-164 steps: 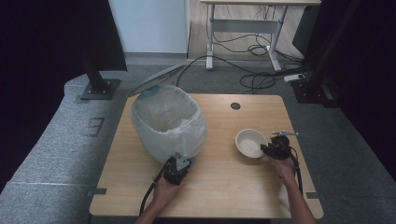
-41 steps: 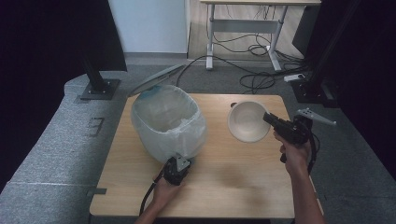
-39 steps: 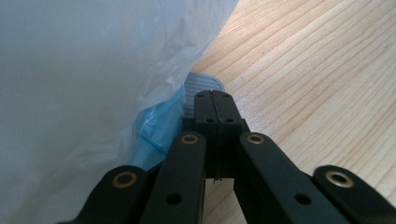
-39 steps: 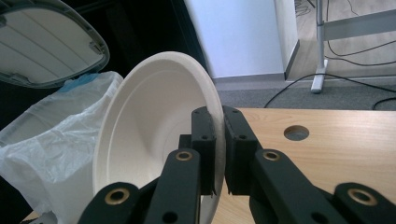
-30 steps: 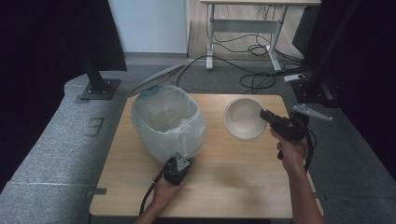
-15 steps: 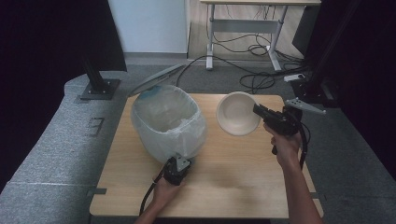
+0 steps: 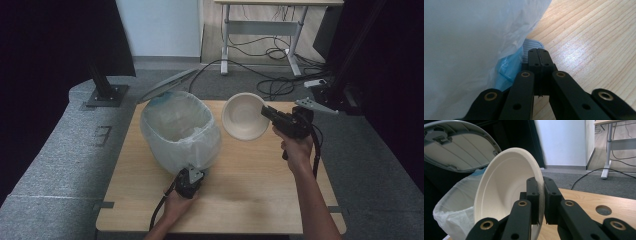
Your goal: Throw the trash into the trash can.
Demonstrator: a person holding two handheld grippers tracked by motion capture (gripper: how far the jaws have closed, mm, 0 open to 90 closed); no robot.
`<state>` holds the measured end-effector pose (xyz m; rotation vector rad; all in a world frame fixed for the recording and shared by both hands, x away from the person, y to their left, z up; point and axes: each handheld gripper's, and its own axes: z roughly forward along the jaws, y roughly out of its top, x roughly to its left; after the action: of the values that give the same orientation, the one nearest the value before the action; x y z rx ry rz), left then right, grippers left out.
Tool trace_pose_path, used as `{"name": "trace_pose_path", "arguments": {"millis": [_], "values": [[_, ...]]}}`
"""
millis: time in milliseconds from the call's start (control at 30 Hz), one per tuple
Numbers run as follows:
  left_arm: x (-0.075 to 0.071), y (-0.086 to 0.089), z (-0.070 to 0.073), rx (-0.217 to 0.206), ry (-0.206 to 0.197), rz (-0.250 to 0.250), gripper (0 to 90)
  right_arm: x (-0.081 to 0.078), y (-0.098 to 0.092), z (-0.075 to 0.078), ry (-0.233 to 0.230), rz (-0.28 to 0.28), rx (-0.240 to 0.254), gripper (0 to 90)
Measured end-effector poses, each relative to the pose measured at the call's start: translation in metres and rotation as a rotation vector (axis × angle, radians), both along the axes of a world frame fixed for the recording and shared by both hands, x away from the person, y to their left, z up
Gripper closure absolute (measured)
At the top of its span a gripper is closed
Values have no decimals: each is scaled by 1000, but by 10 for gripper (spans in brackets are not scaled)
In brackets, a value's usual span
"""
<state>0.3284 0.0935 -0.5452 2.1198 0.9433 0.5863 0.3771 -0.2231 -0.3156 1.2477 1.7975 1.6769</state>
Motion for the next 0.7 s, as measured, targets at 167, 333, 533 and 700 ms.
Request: {"name": "trace_pose_path", "arguments": {"millis": [167,333,533,700], "values": [[0,0,0,-1,0,0,900,4,7,8,0,12,2,835],[0,0,0,0,-1,0,900,6,16,13,-2,30,5,835],[0,0,0,-1,0,0,900,10,25,13,6,51,10,835],[0,0,0,0,-1,0,900,12,31,13,7,61,13,835]]}}
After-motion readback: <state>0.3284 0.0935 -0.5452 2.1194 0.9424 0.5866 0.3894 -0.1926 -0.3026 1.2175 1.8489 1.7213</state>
